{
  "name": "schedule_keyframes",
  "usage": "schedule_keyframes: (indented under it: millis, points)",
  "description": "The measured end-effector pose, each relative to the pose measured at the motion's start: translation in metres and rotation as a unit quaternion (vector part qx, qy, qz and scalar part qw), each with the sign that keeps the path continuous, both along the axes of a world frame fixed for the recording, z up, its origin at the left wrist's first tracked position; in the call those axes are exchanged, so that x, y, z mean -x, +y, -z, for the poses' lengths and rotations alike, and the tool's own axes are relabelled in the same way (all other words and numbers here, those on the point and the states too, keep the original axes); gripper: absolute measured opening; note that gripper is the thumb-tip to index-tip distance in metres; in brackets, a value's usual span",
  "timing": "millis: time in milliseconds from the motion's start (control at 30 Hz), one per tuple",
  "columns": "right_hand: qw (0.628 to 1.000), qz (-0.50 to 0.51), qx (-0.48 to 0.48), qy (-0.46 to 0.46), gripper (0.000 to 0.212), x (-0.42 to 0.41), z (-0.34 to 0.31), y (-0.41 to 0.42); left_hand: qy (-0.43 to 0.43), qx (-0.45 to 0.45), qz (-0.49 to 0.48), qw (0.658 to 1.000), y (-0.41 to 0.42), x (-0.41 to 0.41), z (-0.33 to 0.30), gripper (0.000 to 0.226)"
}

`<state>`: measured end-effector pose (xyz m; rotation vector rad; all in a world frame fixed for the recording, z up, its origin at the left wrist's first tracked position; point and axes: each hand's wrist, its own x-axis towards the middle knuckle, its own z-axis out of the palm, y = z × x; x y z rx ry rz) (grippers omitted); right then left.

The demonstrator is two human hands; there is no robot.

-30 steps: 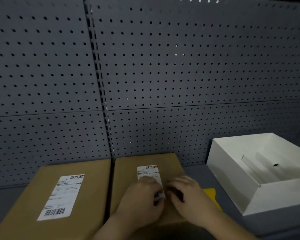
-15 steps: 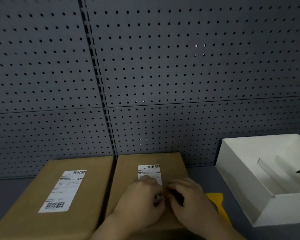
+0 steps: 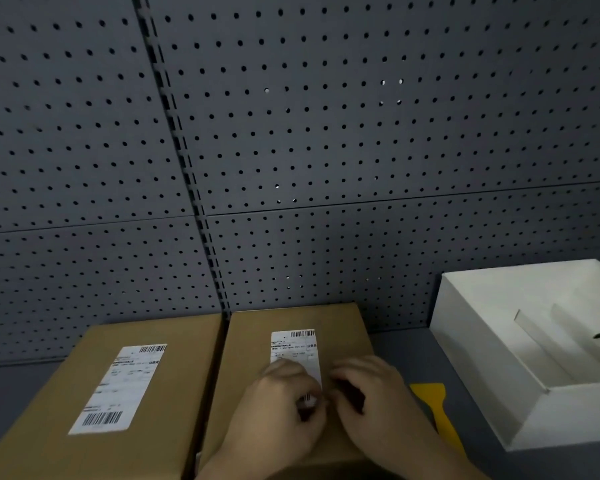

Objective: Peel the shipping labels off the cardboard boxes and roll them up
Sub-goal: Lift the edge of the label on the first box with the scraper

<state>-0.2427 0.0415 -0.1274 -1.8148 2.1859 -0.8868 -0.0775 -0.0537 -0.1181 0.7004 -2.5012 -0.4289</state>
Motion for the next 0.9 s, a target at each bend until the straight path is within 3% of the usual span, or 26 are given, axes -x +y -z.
schedule_keyframes:
  millis: [400, 900]
  points:
    - [1.0, 0.001, 0.012, 0.002, 0.037, -0.0009, 0.0005, 0.0014, -0.016, 0.005, 0.015, 1.0, 0.0002, -0.0016, -0.0025, 0.016]
    - [1.0, 0.008, 0.014, -0.003, 0.037, -0.001, 0.0025, 0.0026, -0.039, -0.024, 0.021, 0.999, 0.0003, -0.0041, -0.0077, 0.01]
